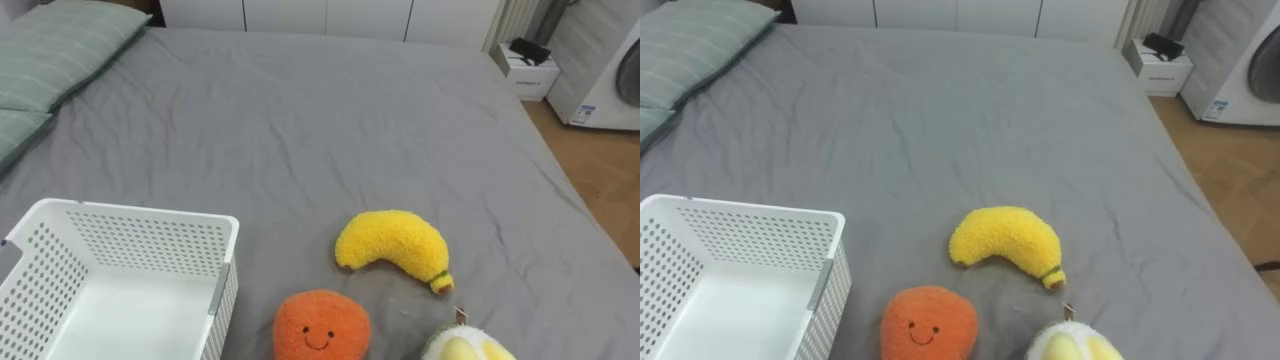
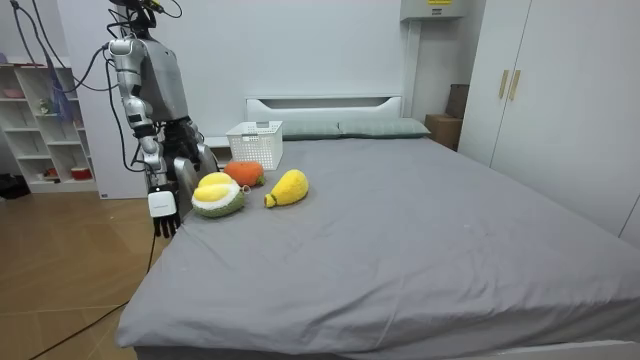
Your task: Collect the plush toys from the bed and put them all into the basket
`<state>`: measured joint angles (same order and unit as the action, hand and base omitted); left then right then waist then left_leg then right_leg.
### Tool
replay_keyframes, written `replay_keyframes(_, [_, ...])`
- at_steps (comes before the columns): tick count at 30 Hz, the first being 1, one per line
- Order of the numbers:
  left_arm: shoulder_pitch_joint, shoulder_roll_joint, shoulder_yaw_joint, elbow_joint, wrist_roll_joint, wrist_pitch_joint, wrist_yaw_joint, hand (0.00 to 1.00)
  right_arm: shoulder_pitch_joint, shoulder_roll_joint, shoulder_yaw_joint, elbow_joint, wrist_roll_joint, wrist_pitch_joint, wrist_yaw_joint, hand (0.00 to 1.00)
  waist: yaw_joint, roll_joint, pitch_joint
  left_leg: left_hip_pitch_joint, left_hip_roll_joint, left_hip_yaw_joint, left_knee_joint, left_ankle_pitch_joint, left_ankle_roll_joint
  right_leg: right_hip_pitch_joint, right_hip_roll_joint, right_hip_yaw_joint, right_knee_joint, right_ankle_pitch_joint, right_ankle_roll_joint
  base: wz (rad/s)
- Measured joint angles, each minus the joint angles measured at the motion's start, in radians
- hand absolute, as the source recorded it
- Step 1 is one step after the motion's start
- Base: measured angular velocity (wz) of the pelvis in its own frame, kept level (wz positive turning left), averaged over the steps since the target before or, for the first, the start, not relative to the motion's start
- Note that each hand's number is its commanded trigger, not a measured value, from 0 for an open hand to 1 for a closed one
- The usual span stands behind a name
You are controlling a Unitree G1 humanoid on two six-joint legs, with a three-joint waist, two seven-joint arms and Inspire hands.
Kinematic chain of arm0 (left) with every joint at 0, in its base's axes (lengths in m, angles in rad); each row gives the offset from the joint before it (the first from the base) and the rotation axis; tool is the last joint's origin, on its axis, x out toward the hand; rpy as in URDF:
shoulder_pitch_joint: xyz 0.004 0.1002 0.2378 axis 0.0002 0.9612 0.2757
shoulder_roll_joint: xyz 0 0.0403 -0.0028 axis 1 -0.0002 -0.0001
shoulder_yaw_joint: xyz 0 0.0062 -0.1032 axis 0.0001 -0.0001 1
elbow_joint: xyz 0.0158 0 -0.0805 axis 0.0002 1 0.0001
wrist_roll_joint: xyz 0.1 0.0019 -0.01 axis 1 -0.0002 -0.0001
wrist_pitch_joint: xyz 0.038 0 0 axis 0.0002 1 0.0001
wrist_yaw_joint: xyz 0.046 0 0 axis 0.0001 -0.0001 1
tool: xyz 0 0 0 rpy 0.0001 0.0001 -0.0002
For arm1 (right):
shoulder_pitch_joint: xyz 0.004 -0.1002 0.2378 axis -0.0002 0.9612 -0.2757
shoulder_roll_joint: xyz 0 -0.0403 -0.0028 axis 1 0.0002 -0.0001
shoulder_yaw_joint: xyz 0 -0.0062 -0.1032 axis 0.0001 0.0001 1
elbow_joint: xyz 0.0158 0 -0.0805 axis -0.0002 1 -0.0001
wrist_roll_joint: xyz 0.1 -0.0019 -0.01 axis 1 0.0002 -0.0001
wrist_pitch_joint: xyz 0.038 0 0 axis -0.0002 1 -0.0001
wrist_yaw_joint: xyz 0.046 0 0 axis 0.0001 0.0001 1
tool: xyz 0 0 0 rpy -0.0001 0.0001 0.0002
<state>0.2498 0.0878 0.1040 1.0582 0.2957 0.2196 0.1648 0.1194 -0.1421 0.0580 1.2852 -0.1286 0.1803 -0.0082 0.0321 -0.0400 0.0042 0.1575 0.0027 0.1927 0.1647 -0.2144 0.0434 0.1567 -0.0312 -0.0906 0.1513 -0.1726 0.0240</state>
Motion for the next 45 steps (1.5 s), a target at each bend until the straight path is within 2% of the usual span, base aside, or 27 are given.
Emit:
replay_keyframes(4, [-0.001,0.001,0.001,-0.001,0.001,0.001,-0.001,0.00,0.000,0.000,0.000,0.000,-0.002,0.017,0.012,0.00,0.000,-0.008,-0.0002,-0.002,0.000,0.000,0.000,0.000,0.000,-0.001,0.000,-0.001,-0.001,0.000,0.000,0.00])
replay_keyframes(15, [-0.010,0.002,0.014,0.000,0.001,0.002,-0.001,0.00,0.000,0.000,-0.002,0.001,0.002,0.023,0.012,0.00,0.000,-0.006,-0.0011,-0.005,0.000,-0.001,-0.001,0.000,0.000,-0.001,0.000,-0.005,0.002,0.001,0.000,0.00])
replay_keyframes(21, [-0.006,0.002,0.013,0.000,0.002,0.022,-0.001,0.00,0.002,-0.001,-0.016,0.024,0.134,0.039,-0.012,0.00,-0.004,-0.001,-0.0020,-0.005,0.001,-0.001,-0.001,0.000,-0.001,0.000,0.001,-0.004,0.002,0.001,0.000,0.00])
replay_keyframes(23, [-0.004,0.000,0.035,0.000,0.002,0.023,-0.002,0.00,0.002,-0.001,-0.073,0.045,0.173,0.040,-0.023,0.00,-0.011,0.005,-0.0045,-0.006,0.001,-0.003,-0.001,0.000,-0.001,0.000,0.001,-0.004,0.002,0.001,0.000,0.00])
replay_keyframes(25, [0.000,0.000,0.085,-0.001,0.002,0.022,-0.002,0.00,0.016,-0.005,-0.153,0.046,0.250,0.039,-0.039,0.00,-0.028,0.002,-0.0022,-0.005,0.001,-0.004,-0.001,0.000,-0.001,0.002,0.000,-0.006,0.002,0.001,-0.001,0.00])
replay_keyframes(29, [0.010,0.012,0.141,-0.001,0.001,0.016,0.004,0.00,0.022,-0.016,-0.286,0.045,0.395,0.034,-0.063,0.00,-0.070,-0.001,-0.0011,-0.008,0.000,-0.008,-0.001,0.000,-0.002,0.001,0.000,-0.011,0.000,0.001,-0.001,0.02])
replay_keyframes(31, [0.021,0.017,0.175,-0.010,0.001,0.006,0.013,0.00,0.021,-0.037,-0.368,0.039,0.495,0.034,-0.086,0.00,-0.082,-0.007,-0.0017,-0.005,0.000,-0.005,-0.001,0.000,-0.002,-0.001,0.000,-0.010,0.000,0.000,-0.002,-0.05])
replay_keyframes(35, [0.026,0.041,0.200,-0.033,0.000,-0.025,0.021,0.00,0.002,-0.096,-0.437,-0.022,0.562,0.030,-0.140,0.00,-0.083,-0.026,-0.0038,-0.010,0.000,0.004,-0.002,0.001,-0.001,-0.013,0.000,-0.002,0.003,0.000,-0.002,-0.08])
replay_keyframes(37, [0.029,0.054,0.219,-0.038,0.001,-0.037,0.023,0.00,-0.015,-0.124,-0.470,-0.083,0.564,0.009,-0.179,0.00,-0.083,-0.034,-0.0021,-0.015,0.002,0.011,-0.002,0.001,-0.002,-0.020,0.000,0.000,0.003,0.001,-0.003,-0.11])
replay_keyframes(38, [0.026,0.061,0.226,-0.038,0.001,-0.042,0.023,0.00,-0.033,-0.143,-0.476,-0.104,0.565,-0.013,-0.203,0.00,-0.082,-0.041,-0.0031,-0.022,0.002,0.012,-0.001,0.001,-0.002,-0.027,0.000,0.001,0.003,0.001,-0.003,0.00])
replay_keyframes(39, [0.025,0.065,0.228,-0.038,0.000,-0.050,0.024,0.00,-0.049,-0.155,-0.480,-0.126,0.568,-0.031,-0.225,0.00,-0.084,-0.049,-0.0008,-0.028,0.002,0.011,-0.002,0.001,-0.002,-0.034,0.002,0.005,0.001,0.003,-0.003,0.00])
replay_keyframes(42, [0.034,0.067,0.226,-0.038,-0.010,-0.061,0.025,0.00,-0.075,-0.165,-0.515,-0.219,0.575,-0.041,-0.276,0.00,-0.082,-0.062,-0.0045,-0.027,0.002,0.011,-0.002,0.002,-0.002,-0.037,0.003,0.007,0.001,0.006,-0.002,0.00])
replay_keyframes(44, [0.035,0.068,0.219,-0.039,-0.007,-0.070,0.025,0.00,-0.077,-0.164,-0.514,-0.311,0.572,-0.044,-0.294,0.00,-0.081,-0.061,-0.0033,-0.027,0.002,0.012,-0.005,0.002,-0.002,-0.039,0.004,0.007,0.002,0.006,-0.002,0.00])
replay_keyframes(45, [0.036,0.067,0.219,-0.039,-0.004,-0.073,0.025,0.00,-0.077,-0.164,-0.514,-0.367,0.570,-0.058,-0.301,0.00,-0.080,-0.062,-0.0022,-0.027,0.002,0.013,-0.007,0.002,-0.003,-0.040,0.004,0.007,0.001,0.007,-0.002,0.00])
